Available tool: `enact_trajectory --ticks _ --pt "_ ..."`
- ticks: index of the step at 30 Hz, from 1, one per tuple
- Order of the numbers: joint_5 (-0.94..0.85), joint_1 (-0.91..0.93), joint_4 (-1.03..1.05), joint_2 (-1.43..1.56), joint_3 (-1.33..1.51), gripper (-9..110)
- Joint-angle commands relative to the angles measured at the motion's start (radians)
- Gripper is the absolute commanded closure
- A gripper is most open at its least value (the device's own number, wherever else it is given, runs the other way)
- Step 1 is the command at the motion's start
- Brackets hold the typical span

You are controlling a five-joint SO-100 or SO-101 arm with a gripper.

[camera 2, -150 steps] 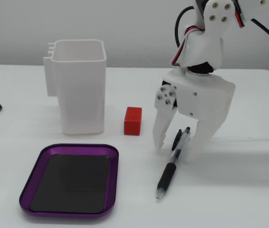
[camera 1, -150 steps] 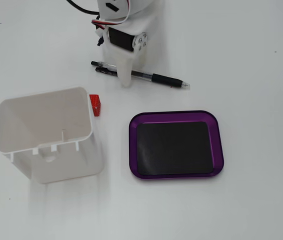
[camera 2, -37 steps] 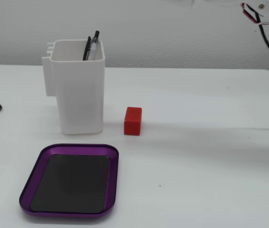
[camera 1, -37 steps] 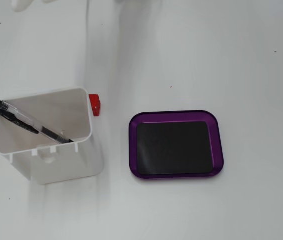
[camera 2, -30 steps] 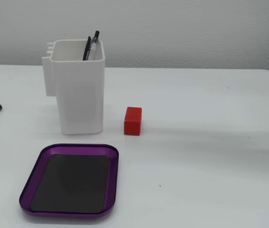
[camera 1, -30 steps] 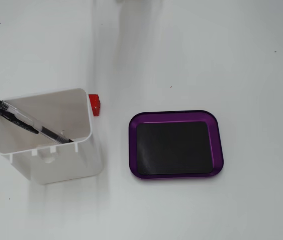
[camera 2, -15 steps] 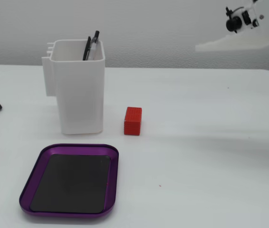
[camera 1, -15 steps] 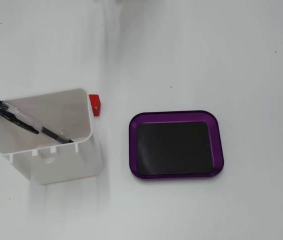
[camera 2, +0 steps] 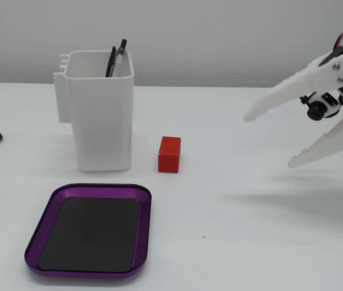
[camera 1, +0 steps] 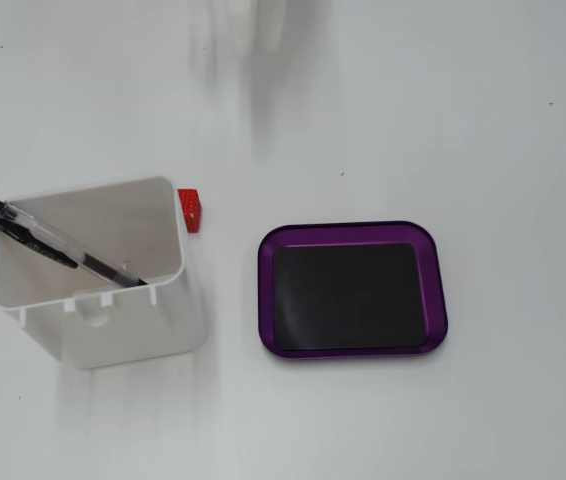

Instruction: Pick up the pen and put it in the pen holder.

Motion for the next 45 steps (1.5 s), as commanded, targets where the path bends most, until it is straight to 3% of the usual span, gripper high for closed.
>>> enact_trajectory --ticks 1,7,12,15,18,45 --pt "-0.005 -0.002 -0.018 0.006 0.023 76" --pt "-0.161 -0.002 -0.018 0.006 0.098 76" --pt "-0.097 0.002 -0.067 0.006 0.207 77" --pt "-0.029 0.002 -0.071 0.006 0.212 86" --pt "-0.026 0.002 -0.084 0.006 0.215 103" --pt "-0.020 0.117 -0.078 0.008 0.212 102"
